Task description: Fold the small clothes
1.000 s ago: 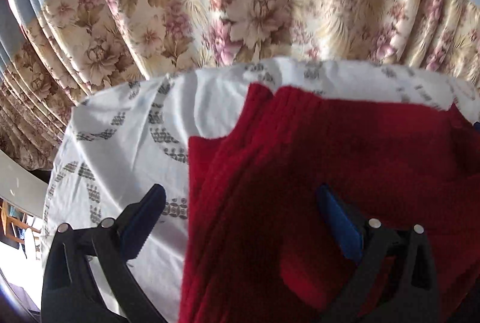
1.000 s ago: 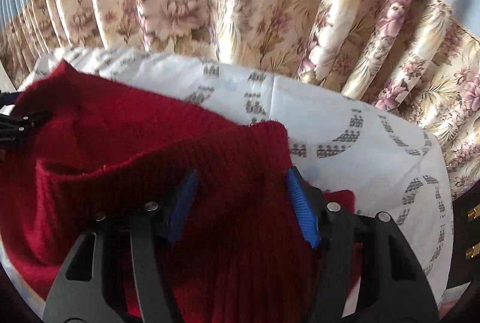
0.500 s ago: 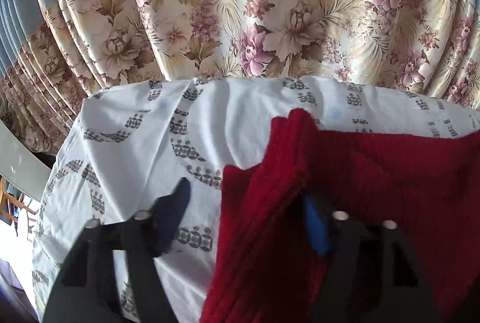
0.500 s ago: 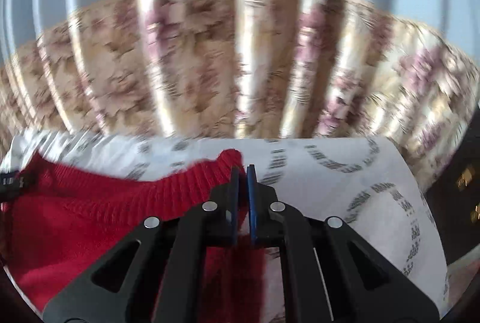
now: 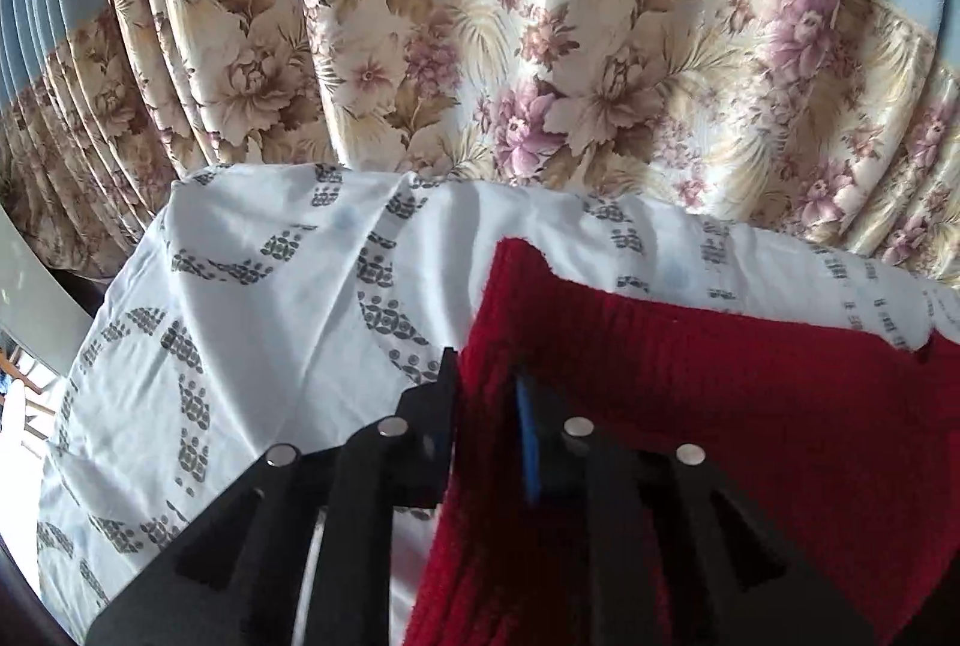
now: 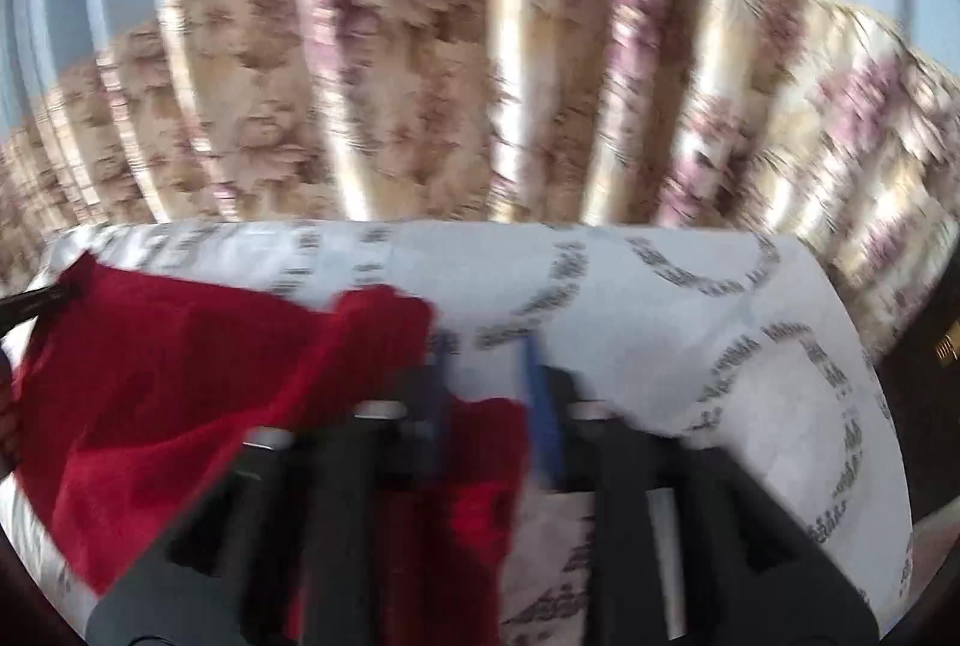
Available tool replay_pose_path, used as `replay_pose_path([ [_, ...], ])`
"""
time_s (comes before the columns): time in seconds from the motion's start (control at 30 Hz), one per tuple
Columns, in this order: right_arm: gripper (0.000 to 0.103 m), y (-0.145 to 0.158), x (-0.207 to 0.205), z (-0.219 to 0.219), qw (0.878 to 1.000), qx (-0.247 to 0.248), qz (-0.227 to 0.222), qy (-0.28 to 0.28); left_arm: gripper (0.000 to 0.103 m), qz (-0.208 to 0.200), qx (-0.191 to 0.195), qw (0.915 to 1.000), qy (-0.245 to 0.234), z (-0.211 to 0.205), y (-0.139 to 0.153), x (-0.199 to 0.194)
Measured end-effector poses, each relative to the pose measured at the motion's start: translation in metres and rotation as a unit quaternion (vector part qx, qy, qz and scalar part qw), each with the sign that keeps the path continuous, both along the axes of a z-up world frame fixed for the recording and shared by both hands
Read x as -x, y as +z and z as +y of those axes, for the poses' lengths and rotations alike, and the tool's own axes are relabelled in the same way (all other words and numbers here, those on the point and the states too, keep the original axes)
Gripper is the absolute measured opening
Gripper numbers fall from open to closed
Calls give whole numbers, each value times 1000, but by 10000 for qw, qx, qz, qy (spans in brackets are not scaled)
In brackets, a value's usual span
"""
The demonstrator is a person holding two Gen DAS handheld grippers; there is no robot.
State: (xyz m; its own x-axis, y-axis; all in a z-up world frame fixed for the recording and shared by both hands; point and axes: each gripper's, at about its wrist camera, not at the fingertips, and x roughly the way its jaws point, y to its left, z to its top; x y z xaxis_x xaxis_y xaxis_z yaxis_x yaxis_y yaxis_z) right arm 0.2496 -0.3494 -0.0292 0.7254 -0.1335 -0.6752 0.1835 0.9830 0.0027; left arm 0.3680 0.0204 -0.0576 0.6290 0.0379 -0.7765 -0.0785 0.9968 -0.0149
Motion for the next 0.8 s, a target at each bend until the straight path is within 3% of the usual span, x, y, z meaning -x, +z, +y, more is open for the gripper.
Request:
replay_pose_path([
  [0.03, 49, 2, 0, 9, 9997, 32, 56, 220, 30, -67, 36, 10000, 12, 1, 4, 5],
  [0.1, 50, 1, -5, 22, 9986, 35, 215, 482, 79, -199, 92, 9997, 94, 3, 14, 16],
  [0.13, 50, -1, -9, 27, 9979, 67, 322, 551, 82, -350, 160, 9992, 101, 2, 20, 24],
  [0.23, 50, -21, -26, 37, 9946, 57, 793, 660, 82, -315, 388, 9987, -35, -3, 21, 31],
  [0.27, 45, -28, -31, 39, 9934, 28, 921, 676, 82, -237, 418, 9988, -119, -6, 19, 30],
  [0.3, 35, -34, -34, 42, 9921, -158, 981, 769, 82, -117, 290, 9993, -193, -13, 14, 27],
  [0.33, 15, -35, -33, 43, 9928, -165, 928, 744, 82, -35, 177, 9995, -246, -17, 10, 24],
  [0.37, 10, -34, -31, 44, 9940, -40, 895, 625, 82, 63, 31, 9996, -290, -21, 4, 21],
  [0.43, 10, -26, -23, 40, 9972, 124, 666, 302, 82, 270, -372, 9985, -288, -25, -12, 13],
  [0.53, 9, -14, -10, 22, 9984, 349, 358, -249, 82, 236, -514, 9982, -198, -21, -18, 10],
  [0.6, 9, -14, -8, 11, 9976, 428, 392, -373, 82, 95, -754, 9971, -52, -19, -15, 9],
  [0.73, 9, -37, -16, 3, 9961, 431, 673, -374, 82, 139, -586, 9982, 4, -12, -20, 3],
  [0.77, 12, -42, -16, 3, 9958, 405, 741, -353, 81, 118, -525, 9985, -24, -10, -19, 4],
  [0.8, 26, -44, -16, 3, 9957, 420, 746, -346, 81, 72, -512, 9986, -57, -9, -17, 5],
])
